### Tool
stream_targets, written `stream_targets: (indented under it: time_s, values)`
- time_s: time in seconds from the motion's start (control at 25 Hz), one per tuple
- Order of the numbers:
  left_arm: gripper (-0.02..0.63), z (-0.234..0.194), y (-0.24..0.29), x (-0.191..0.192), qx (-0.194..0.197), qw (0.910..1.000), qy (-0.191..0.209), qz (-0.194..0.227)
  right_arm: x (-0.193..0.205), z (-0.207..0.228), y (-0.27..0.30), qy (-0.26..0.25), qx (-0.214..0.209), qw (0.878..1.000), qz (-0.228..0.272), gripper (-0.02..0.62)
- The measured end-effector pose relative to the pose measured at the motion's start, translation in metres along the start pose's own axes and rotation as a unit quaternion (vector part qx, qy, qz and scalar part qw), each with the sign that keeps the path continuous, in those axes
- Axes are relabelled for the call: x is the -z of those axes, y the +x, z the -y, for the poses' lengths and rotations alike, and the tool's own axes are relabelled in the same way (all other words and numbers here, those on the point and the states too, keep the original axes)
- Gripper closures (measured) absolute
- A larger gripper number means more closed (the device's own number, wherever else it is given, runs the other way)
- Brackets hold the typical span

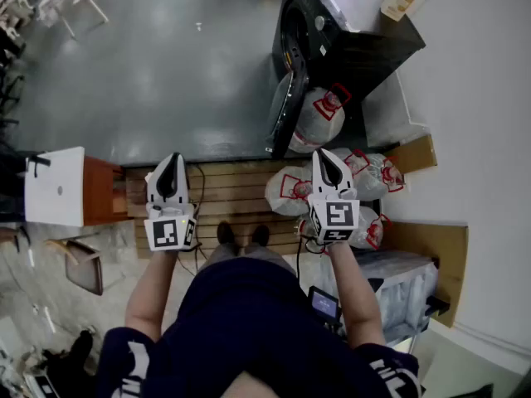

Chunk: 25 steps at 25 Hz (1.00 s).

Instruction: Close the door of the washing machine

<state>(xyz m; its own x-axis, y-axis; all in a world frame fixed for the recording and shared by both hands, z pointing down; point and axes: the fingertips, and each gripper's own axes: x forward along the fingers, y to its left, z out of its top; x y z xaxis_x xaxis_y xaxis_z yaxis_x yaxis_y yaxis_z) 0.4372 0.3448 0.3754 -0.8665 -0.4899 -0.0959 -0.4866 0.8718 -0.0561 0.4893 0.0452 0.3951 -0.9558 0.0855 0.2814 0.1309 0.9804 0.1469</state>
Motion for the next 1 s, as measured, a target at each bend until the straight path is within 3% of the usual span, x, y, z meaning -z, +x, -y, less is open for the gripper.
stream_targets:
  time_s: [1.0]
  values:
    - [0.580,0.028,0.015,0.014,0.036,0.9992,-0.006,-0.016,0.008,0.005,-0.005,-0.016,0.013,1.000,0.002,0.575]
